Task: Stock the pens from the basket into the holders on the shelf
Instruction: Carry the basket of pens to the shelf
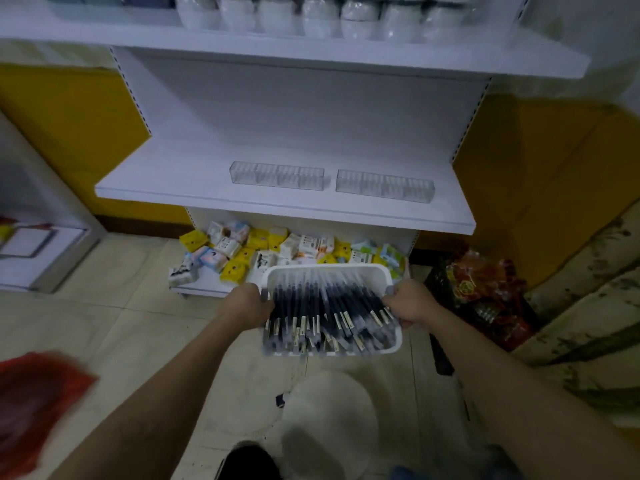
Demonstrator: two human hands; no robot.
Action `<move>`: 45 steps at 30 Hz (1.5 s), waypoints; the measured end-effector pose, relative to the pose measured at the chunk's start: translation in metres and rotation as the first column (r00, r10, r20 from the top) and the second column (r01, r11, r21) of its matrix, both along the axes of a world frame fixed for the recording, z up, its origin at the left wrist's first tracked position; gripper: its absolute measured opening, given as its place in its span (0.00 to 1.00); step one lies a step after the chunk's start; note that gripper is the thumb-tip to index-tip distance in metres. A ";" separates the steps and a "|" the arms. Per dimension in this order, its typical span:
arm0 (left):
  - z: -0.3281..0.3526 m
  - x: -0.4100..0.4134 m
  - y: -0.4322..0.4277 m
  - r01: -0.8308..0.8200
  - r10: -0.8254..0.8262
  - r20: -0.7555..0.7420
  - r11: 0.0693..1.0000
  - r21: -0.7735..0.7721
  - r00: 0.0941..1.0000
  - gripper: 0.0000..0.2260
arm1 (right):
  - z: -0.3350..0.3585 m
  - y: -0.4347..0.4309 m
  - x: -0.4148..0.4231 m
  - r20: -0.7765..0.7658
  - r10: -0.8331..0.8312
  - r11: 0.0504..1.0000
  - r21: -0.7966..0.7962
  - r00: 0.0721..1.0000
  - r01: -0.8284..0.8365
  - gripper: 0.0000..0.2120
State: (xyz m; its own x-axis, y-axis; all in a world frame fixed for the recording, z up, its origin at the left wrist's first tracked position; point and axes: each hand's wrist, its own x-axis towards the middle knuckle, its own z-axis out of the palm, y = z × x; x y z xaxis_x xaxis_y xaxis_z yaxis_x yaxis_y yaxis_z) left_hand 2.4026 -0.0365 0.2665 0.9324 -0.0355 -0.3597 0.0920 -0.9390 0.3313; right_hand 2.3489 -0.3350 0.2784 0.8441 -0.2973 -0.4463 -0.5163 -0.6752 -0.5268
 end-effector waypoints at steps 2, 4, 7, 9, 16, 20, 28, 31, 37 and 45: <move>-0.008 0.015 -0.002 -0.014 0.014 -0.024 1.000 0.004 1.000 0.15 | -0.009 -0.001 0.018 -0.037 0.022 1.000 -0.003 0.999 -0.022 0.13; -0.020 0.038 -0.001 0.004 -0.004 -0.040 1.000 0.007 0.999 0.14 | -0.021 0.000 0.038 -0.058 0.036 0.999 -0.017 0.998 -0.037 0.10; -0.040 0.083 0.000 0.038 -0.039 -0.075 0.999 -0.014 0.996 0.15 | -0.041 0.005 0.070 -0.090 0.010 0.999 -0.051 0.996 -0.014 0.12; -0.058 0.119 0.003 0.070 -0.075 -0.114 0.996 -0.047 0.991 0.16 | -0.054 0.013 0.095 -0.129 -0.025 0.995 -0.100 0.991 0.012 0.13; -0.095 0.235 0.033 0.239 -0.264 -0.177 0.959 -0.151 0.948 0.18 | -0.070 0.059 0.171 -0.192 -0.160 0.971 -0.205 0.968 0.119 0.16; -0.102 0.263 0.052 0.245 -0.277 -0.189 0.953 -0.176 0.942 0.18 | -0.077 0.084 0.189 -0.243 -0.218 0.967 -0.181 0.945 0.177 0.15; -0.138 0.271 0.072 0.202 -0.261 -0.318 0.957 -0.207 0.911 0.12 | -0.104 0.106 0.203 -0.316 -0.243 0.967 -0.149 0.917 0.205 0.16; -0.157 0.270 0.066 0.154 -0.227 -0.378 0.965 -0.213 0.898 0.15 | -0.123 0.101 0.199 -0.349 -0.265 0.963 -0.148 0.899 0.226 0.18; -0.204 0.270 0.026 0.008 -0.098 -0.412 0.977 -0.214 0.906 0.14 | -0.178 0.062 0.206 -0.386 -0.233 0.972 -0.074 0.892 0.222 0.13; -0.334 0.250 -0.067 -0.168 0.085 -0.439 0.974 -0.155 0.895 0.17 | -0.344 -0.020 0.205 -0.331 -0.251 0.965 -0.016 0.910 0.261 0.09</move>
